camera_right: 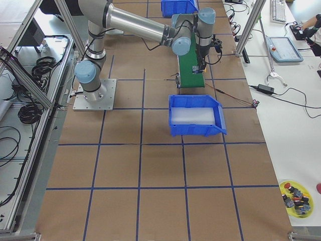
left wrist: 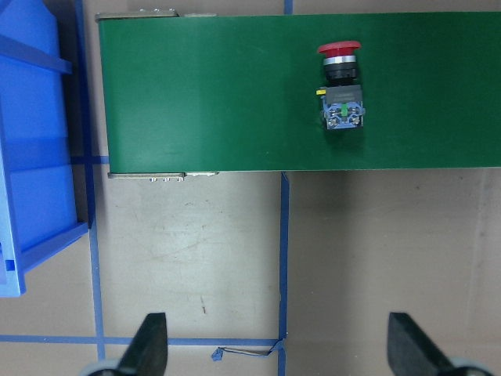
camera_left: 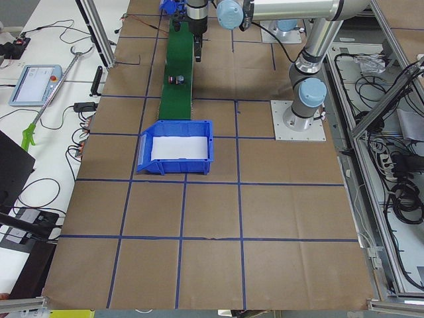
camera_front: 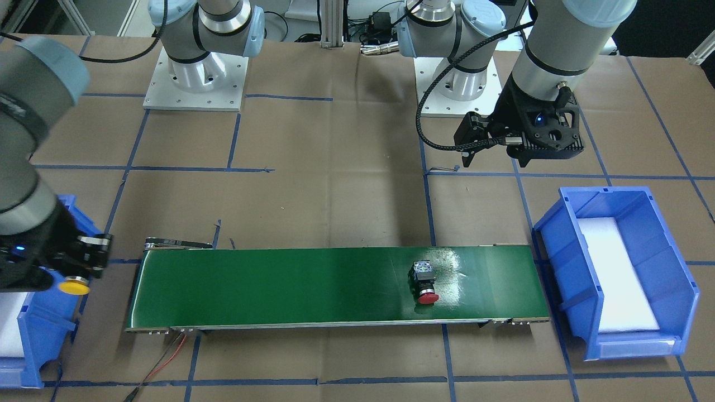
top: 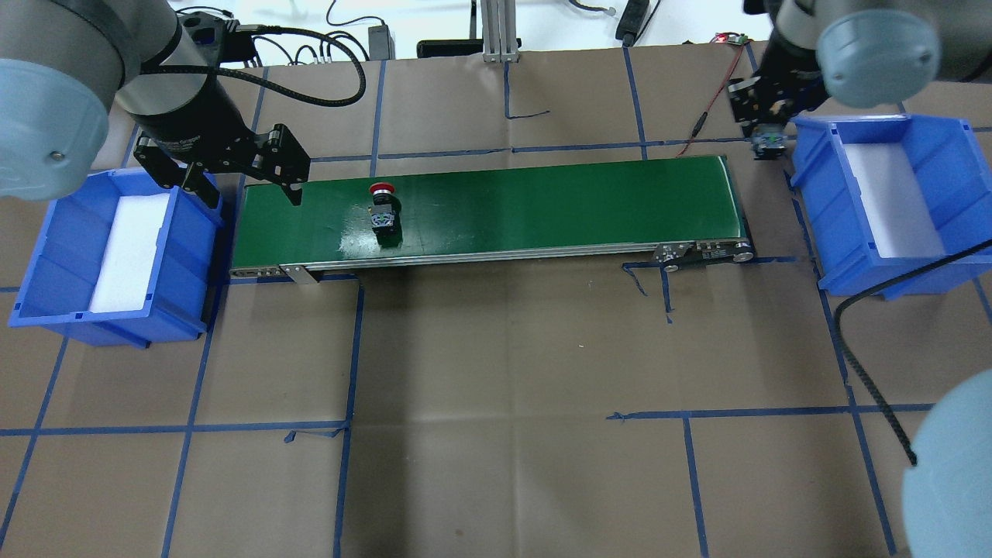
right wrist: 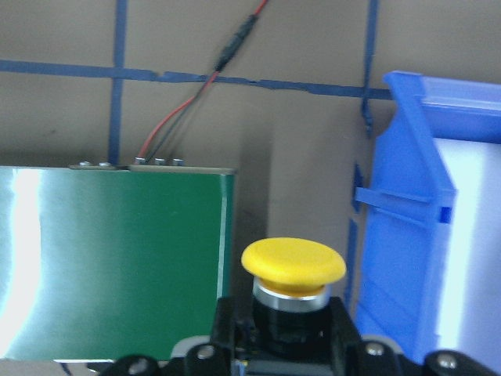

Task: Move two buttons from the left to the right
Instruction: 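Carry the yellow button with the right gripper over the empty blue bin, then lower the yellow button into the bin and open the right gripper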

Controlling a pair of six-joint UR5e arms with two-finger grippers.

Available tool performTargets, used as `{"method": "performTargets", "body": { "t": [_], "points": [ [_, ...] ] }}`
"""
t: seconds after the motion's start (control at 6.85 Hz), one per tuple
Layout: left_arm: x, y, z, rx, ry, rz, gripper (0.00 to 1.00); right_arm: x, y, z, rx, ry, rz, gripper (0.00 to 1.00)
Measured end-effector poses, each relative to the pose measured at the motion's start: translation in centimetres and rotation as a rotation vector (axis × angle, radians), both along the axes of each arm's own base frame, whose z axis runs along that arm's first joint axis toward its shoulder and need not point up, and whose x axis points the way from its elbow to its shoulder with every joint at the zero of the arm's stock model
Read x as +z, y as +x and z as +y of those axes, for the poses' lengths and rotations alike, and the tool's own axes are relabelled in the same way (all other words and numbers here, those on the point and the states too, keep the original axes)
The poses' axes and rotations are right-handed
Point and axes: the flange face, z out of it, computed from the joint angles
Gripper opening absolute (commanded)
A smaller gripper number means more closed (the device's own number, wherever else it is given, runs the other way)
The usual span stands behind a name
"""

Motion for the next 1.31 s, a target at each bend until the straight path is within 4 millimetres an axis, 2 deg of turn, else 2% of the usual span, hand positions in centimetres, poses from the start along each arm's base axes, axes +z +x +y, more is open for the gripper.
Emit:
{"method": "performTargets", "body": {
  "t": [0.15, 0.29, 0.44, 0.58, 0.73, 0.88, 1.31],
  "points": [
    [0.1, 0.0, 0.1, -0.001, -0.002, -0.001, 1.0, 1.5, -6.9, 1.0, 0.019, -0.001, 0.013, 0.04],
    [0.2, 0.0, 0.1, -0.001, -0.004, -0.002, 1.0, 2.0, -12.4, 2.1, 0.045, 0.004, 0.02, 0.03],
    [0.3, 0.0, 0.0, -0.001, -0.006, -0.001, 1.0, 1.4, -16.3, 3.1, 0.073, 0.013, 0.017, 0.02],
    [0.2, 0.0, 0.0, -0.001, -0.006, -0.001, 1.0, 0.0, -18.4, 3.9, 0.087, 0.023, 0.0, 0.02],
    [0.2, 0.0, 0.1, -0.001, -0.005, -0.001, 1.0, -2.0, -19.4, 4.6, 0.105, 0.014, -0.018, 0.02],
    [0.3, 0.0, 0.3, -0.001, -0.005, -0.001, 1.0, -4.4, -19.5, 5.4, 0.138, -0.014, -0.023, 0.02],
    [0.2, 0.0, 0.2, -0.001, -0.003, -0.001, 1.0, -11.6, -18.9, 6.8, 0.172, -0.031, -0.025, 0.03]
  ]
}}
